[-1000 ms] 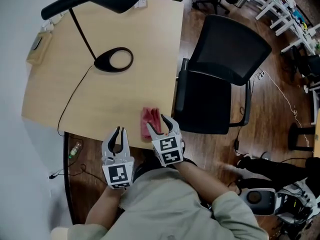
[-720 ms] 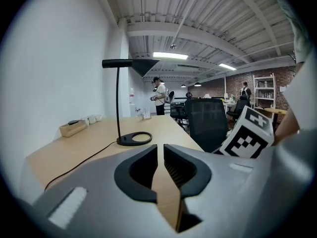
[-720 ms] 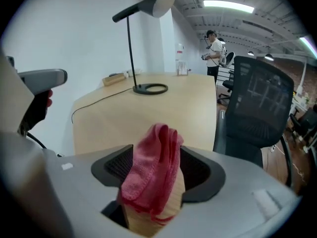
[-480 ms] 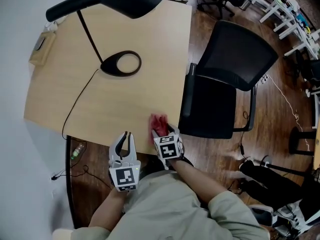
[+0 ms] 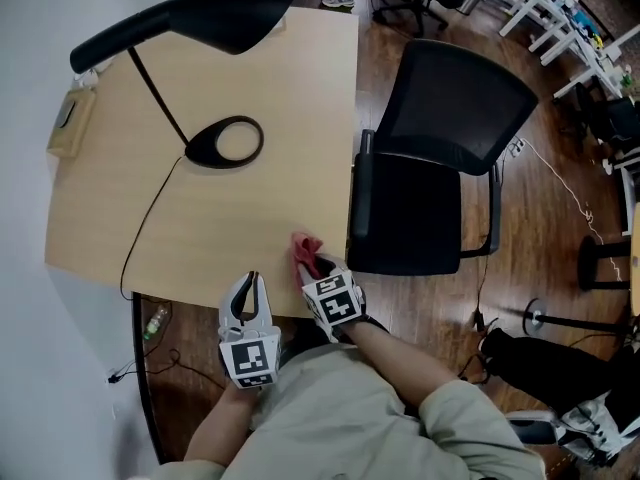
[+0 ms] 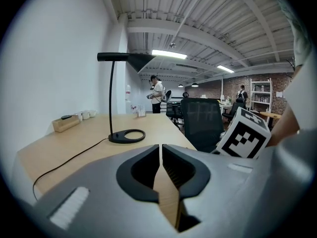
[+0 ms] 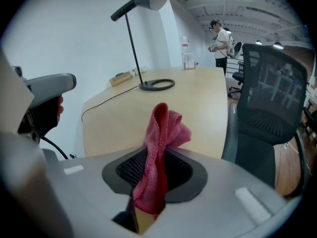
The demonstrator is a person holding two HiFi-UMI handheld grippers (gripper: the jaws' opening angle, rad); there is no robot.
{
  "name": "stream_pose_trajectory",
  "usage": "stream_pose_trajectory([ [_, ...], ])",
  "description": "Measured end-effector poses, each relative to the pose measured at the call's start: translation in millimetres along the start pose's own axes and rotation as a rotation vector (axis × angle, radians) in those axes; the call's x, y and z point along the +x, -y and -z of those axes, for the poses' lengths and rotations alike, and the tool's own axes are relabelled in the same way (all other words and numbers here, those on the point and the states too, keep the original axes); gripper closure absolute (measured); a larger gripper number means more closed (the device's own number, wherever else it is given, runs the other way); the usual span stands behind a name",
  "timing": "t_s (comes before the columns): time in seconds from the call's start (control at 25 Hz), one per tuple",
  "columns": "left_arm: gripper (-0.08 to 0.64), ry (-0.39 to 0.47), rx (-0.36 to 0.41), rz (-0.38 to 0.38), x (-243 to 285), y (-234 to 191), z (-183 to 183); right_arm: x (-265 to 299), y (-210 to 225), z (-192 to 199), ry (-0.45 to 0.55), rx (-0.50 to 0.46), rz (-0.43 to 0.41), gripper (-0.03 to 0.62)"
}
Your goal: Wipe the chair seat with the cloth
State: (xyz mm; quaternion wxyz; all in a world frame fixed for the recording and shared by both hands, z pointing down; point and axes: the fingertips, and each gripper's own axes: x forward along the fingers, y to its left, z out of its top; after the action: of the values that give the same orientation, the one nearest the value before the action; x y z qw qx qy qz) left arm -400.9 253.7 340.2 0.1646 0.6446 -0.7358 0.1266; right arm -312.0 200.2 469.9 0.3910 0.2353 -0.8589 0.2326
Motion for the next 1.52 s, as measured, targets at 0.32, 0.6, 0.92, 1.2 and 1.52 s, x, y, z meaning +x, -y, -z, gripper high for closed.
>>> stream_pose_trajectory([
  [0.32, 0.552, 0.045, -0.003, 0.073, 18, 48, -16, -72, 97, -41, 0.181, 0.033, 0.16, 0.495],
  [0.6, 0.552, 0.051, 0.028, 0.111, 58, 110, -39, -108, 194, -53, 0.25, 0.089, 0.229, 0.495],
  [0.92, 0.554, 0.039, 0.045, 0.032, 167, 209, -68, -93, 320, -53, 0.256, 0.082, 0.114, 0.497],
  [1.2, 0.554, -0.04, 0.01, -0.012, 257, 255, -38, -28, 404, -24, 0.208, 0.121, 0.043, 0.502],
  [1.52, 0.554, -0.077, -0.027, 0.025, 330, 268, -9, 69, 436, -8, 0.136, 0.127, 0.04, 0.512],
])
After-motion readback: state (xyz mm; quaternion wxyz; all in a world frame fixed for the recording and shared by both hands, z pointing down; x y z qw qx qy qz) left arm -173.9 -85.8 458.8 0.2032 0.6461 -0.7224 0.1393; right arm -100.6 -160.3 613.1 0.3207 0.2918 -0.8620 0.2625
